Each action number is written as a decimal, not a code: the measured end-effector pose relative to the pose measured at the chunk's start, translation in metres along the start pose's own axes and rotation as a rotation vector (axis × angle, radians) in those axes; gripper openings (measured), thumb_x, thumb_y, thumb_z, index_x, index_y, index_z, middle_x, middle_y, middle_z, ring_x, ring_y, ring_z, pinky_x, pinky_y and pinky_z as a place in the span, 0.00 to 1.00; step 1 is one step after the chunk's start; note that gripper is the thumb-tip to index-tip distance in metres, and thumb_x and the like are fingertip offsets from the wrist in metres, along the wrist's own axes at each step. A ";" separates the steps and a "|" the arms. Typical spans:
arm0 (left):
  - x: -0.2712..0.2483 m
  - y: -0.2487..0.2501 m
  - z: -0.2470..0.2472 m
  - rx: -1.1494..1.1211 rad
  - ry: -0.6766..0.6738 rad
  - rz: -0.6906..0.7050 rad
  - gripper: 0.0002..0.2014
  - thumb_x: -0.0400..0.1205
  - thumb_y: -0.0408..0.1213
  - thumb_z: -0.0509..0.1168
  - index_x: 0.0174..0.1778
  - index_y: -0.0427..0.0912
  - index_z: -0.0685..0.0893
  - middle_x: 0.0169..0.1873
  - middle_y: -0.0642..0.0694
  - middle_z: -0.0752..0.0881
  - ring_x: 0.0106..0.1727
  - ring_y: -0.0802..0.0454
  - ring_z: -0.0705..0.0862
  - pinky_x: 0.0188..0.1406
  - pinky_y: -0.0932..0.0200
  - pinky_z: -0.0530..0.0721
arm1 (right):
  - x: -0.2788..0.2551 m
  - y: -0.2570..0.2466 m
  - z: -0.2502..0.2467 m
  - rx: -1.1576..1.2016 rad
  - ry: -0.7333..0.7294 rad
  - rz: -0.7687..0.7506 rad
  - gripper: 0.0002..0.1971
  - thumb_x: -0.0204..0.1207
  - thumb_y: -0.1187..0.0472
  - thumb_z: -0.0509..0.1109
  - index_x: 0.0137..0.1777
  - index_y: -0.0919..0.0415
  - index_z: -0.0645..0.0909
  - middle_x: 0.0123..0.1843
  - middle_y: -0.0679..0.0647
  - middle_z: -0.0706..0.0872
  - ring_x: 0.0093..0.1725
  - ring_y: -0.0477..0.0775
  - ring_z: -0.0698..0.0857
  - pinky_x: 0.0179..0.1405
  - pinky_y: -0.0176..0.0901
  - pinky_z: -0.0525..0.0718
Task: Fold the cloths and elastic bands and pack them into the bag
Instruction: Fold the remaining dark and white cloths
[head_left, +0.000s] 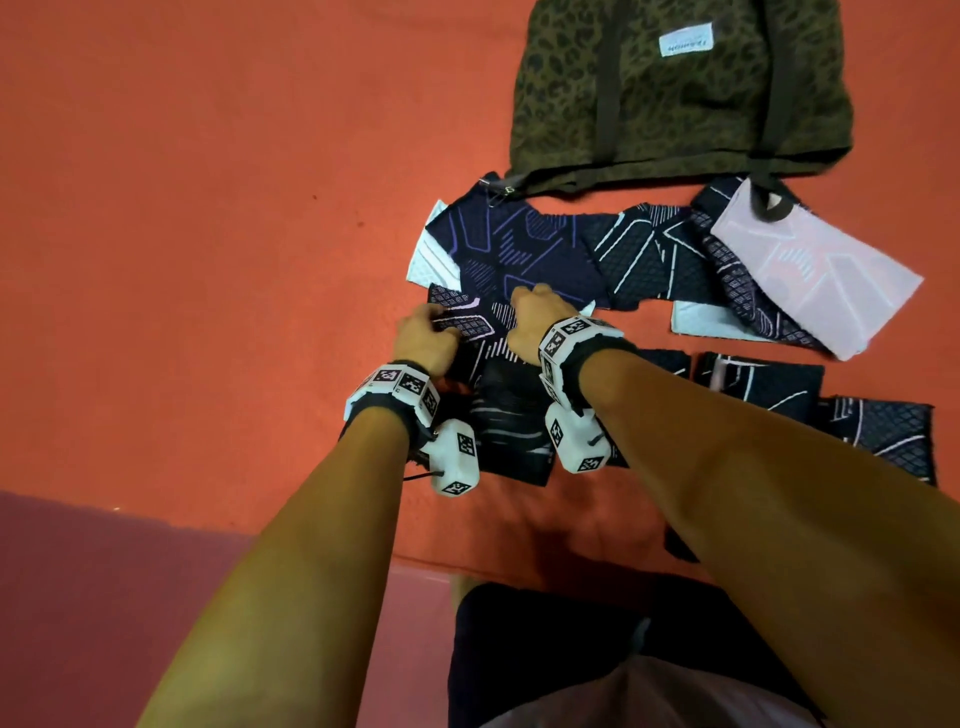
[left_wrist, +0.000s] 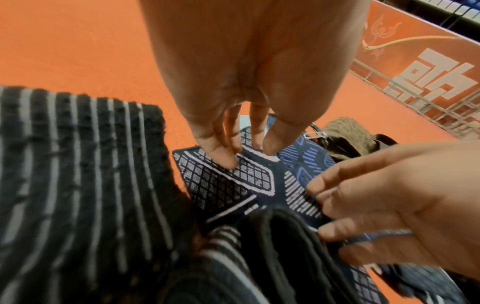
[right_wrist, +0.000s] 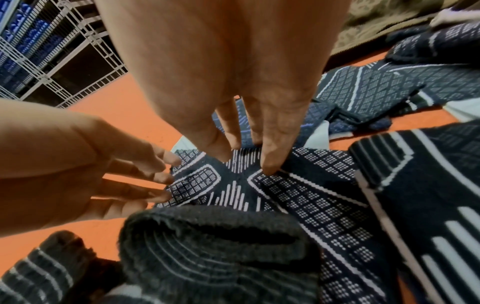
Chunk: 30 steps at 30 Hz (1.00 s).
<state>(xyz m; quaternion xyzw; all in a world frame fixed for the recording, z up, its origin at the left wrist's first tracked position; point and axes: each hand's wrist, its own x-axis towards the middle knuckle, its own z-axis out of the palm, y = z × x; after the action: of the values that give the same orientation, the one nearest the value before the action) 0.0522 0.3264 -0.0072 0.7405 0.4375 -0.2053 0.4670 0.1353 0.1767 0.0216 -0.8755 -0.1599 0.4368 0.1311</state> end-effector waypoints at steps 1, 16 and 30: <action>-0.002 0.004 -0.003 0.029 0.014 0.001 0.26 0.76 0.38 0.67 0.72 0.46 0.77 0.65 0.41 0.83 0.57 0.39 0.88 0.56 0.39 0.88 | 0.002 0.000 0.000 0.002 -0.001 0.001 0.29 0.77 0.65 0.66 0.78 0.64 0.66 0.75 0.64 0.70 0.66 0.68 0.79 0.58 0.53 0.81; -0.008 0.022 -0.001 -0.016 0.008 0.011 0.29 0.80 0.33 0.67 0.79 0.45 0.69 0.63 0.48 0.83 0.57 0.45 0.86 0.58 0.45 0.87 | -0.004 -0.001 -0.018 0.033 0.070 -0.055 0.18 0.78 0.69 0.63 0.67 0.64 0.77 0.59 0.64 0.83 0.50 0.65 0.84 0.45 0.50 0.83; -0.033 0.015 0.027 0.090 -0.327 -0.032 0.18 0.76 0.17 0.67 0.42 0.48 0.83 0.41 0.49 0.82 0.41 0.50 0.81 0.42 0.58 0.85 | -0.017 -0.004 -0.029 0.143 0.258 -0.038 0.17 0.78 0.70 0.64 0.66 0.64 0.80 0.63 0.63 0.84 0.59 0.64 0.84 0.55 0.50 0.84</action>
<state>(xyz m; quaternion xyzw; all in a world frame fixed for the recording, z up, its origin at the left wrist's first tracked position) 0.0496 0.2853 0.0115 0.7105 0.3577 -0.3496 0.4950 0.1486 0.1708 0.0526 -0.9096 -0.1267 0.3283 0.2206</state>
